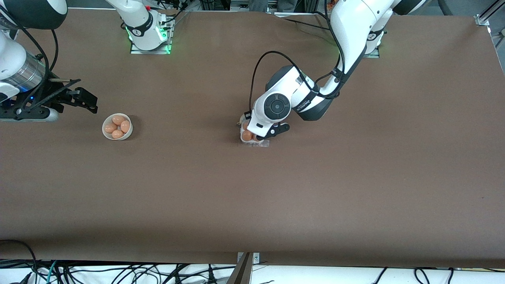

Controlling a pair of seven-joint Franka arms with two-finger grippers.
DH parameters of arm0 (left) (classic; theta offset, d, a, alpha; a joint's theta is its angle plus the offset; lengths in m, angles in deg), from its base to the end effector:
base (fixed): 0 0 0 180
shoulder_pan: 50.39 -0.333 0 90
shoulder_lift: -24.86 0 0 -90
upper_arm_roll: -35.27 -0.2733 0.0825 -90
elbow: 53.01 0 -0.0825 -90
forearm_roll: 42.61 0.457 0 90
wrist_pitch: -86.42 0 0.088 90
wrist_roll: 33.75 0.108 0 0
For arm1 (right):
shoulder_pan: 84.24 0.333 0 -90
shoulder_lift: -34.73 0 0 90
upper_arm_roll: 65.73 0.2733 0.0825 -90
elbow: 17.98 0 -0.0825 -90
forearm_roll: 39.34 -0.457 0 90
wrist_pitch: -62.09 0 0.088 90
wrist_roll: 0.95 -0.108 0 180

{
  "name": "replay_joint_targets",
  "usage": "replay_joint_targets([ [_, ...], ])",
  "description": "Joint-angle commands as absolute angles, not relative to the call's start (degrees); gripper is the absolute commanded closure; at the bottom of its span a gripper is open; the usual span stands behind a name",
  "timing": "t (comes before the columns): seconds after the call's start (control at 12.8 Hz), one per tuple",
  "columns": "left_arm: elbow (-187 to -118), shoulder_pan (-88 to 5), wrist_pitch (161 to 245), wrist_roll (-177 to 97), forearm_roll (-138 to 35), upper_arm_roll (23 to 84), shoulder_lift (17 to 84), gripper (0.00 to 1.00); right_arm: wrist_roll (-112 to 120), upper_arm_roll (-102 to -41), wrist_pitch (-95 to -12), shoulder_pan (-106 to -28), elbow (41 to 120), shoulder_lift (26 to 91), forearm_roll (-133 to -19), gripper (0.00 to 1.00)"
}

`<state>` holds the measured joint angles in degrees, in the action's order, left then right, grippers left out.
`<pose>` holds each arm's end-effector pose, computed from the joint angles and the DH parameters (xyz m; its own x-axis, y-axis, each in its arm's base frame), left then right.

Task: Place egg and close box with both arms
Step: 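Swing the carton lid shut over the eggs with the left gripper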

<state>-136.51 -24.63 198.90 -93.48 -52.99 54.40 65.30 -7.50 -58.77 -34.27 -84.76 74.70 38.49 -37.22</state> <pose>0.5321 -0.5081 0.2044 0.8441 0.3533 -0.4034 0.3936 -0.9191 0.0187 0.6479 0.0678 0.5232 1.0000 0.0020 0.0023 0.0019 -0.9996 0.0287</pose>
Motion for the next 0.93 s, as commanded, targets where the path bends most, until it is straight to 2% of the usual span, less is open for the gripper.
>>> replay_joint_targets([
  [0.0,-134.05,-24.37,199.18,-93.87,-50.70,54.08,65.91,0.97,-7.11,-58.53,-34.85,-85.21,74.83,38.25,-36.53,0.00],
  [0.08,-133.96,-24.55,198.83,-93.96,-49.21,53.99,65.47,0.96,-7.11,-58.53,-34.94,-85.30,74.83,38.25,-36.53,0.00],
  [0.16,-133.87,-25.16,197.79,-93.78,-46.59,53.65,64.59,0.90,-7.11,-58.53,-34.94,-85.39,74.83,38.25,-36.53,0.00],
  [0.23,-133.35,-26.04,196.38,-93.70,-43.17,53.47,64.15,0.81,-7.19,-58.79,-34.94,-85.39,74.74,38.25,-36.53,0.00],
  [0.31,-131.25,-27.18,194.46,-93.61,-39.22,53.47,63.80,0.66,-7.19,-58.79,-35.03,-85.47,74.83,38.25,-36.53,0.00],
  [0.39,-128.80,-28.15,191.30,-93.43,-35.79,53.47,63.71,0.55,-7.19,-58.79,-35.03,-85.65,74.83,38.34,-36.53,0.00],
  [0.62,-121.76,-32.18,181.55,-80.92,-31.62,53.47,63.36,0.28,-7.19,-58.88,-35.38,-85.83,74.83,38.60,-36.62,0.00],
  [0.86,-119.72,-37.89,178.18,-71.65,-31.53,53.38,60.64,0.19,-7.11,-58.88,-35.38,-85.91,74.74,38.60,-36.62,0.00],
])
